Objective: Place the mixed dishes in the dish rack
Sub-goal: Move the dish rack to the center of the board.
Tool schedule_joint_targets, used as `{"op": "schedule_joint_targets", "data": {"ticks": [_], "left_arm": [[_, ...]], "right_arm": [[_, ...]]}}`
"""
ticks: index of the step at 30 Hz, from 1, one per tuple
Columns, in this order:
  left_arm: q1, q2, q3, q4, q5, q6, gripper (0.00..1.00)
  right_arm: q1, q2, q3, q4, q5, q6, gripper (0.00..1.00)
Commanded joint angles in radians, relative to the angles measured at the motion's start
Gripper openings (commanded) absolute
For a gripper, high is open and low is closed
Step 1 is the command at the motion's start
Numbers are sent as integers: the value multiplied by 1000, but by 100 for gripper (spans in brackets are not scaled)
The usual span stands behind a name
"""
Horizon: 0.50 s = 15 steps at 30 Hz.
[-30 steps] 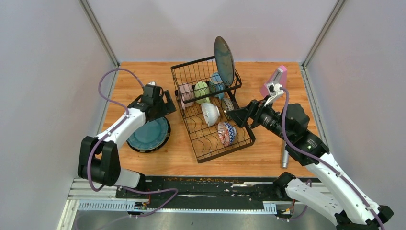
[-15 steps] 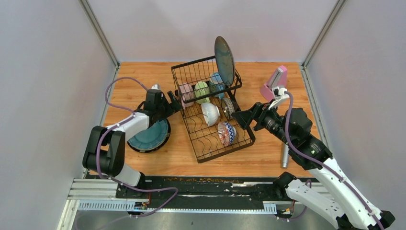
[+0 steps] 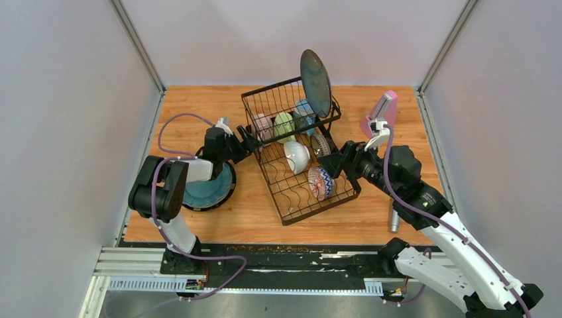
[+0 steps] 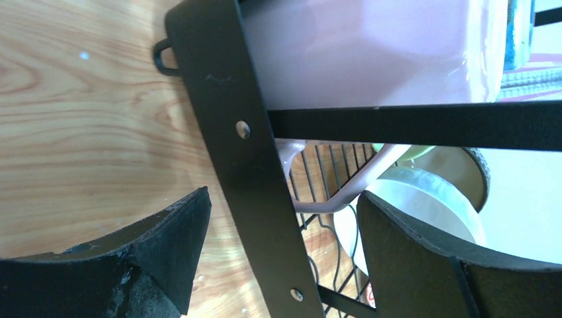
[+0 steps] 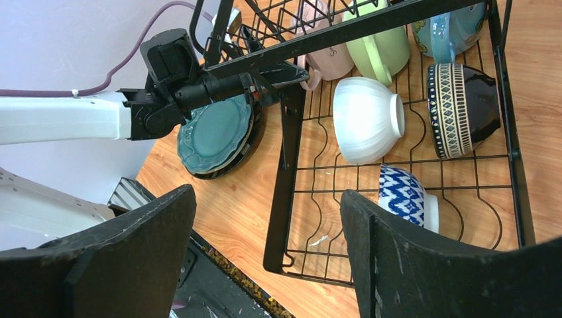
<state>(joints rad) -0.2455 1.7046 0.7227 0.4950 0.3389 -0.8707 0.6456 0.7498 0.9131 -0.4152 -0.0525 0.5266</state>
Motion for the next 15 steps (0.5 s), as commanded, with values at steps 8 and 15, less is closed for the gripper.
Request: {"op": "schedule_joint_targets", "data": {"ticks": [8,15], "left_arm": [[-48,106,162,120,200,-23,85],[-62,176,307,30,235,21,84]], "right_arm": [[-2,21,-4,15,11,10,81],[-1,38,-4,15,9,15,81]]}}
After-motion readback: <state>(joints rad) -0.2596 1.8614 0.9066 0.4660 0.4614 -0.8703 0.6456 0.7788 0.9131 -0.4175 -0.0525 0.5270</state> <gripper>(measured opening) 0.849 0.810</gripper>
